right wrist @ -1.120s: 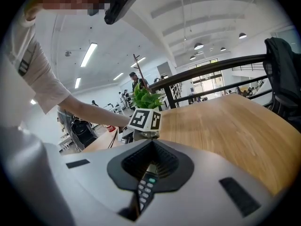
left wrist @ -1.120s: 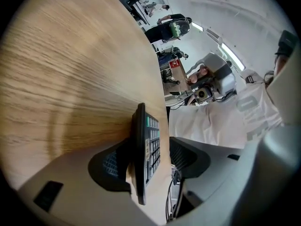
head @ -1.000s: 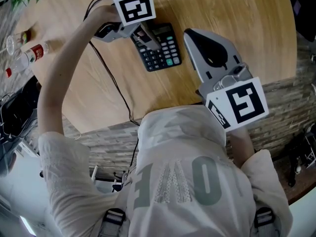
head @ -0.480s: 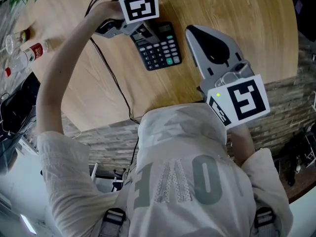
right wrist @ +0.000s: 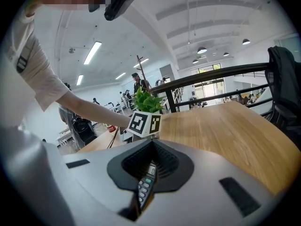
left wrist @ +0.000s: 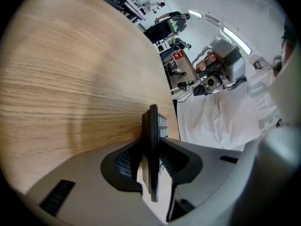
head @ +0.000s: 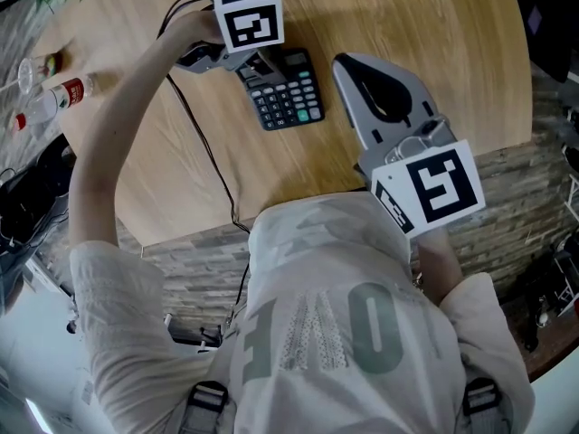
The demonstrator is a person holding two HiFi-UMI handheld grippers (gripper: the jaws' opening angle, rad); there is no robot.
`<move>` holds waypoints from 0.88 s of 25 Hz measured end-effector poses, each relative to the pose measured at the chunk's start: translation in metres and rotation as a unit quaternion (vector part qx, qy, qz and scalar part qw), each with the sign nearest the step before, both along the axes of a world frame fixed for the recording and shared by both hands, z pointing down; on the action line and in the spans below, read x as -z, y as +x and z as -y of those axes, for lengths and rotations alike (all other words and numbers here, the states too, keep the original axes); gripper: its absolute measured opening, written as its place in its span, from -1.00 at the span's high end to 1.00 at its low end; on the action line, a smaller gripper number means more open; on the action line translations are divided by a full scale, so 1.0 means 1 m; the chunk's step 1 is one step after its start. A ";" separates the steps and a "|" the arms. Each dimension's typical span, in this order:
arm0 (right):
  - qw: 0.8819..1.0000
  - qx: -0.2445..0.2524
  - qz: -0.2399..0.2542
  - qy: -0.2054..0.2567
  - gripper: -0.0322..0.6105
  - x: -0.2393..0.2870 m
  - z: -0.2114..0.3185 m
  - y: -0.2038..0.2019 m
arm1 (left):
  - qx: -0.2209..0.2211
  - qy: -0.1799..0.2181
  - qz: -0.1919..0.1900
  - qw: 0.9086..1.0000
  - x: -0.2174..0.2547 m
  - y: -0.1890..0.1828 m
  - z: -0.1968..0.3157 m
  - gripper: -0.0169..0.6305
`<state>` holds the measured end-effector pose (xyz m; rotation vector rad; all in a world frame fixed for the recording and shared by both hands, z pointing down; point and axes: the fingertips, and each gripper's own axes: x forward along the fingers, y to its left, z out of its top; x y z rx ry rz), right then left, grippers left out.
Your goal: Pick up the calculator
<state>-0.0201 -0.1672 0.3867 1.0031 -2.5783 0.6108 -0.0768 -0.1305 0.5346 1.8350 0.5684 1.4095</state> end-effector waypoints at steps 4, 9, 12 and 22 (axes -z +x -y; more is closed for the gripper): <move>1.000 0.005 -0.002 0.022 0.85 0.020 -0.008 0.002 | 0.003 0.047 -0.007 0.999 0.015 0.000 0.001 0.58; 0.997 0.019 -0.008 0.076 0.85 0.054 -0.021 0.000 | 0.034 0.107 -0.021 0.993 0.045 -0.001 0.008 0.58; 0.993 0.030 -0.007 0.113 0.85 0.078 -0.028 -0.002 | 0.061 0.153 -0.024 0.986 0.065 -0.002 0.016 0.58; 0.980 0.043 0.038 0.189 0.85 0.140 -0.052 -0.008 | 0.340 0.426 -0.049 0.837 0.150 -0.023 0.094 0.58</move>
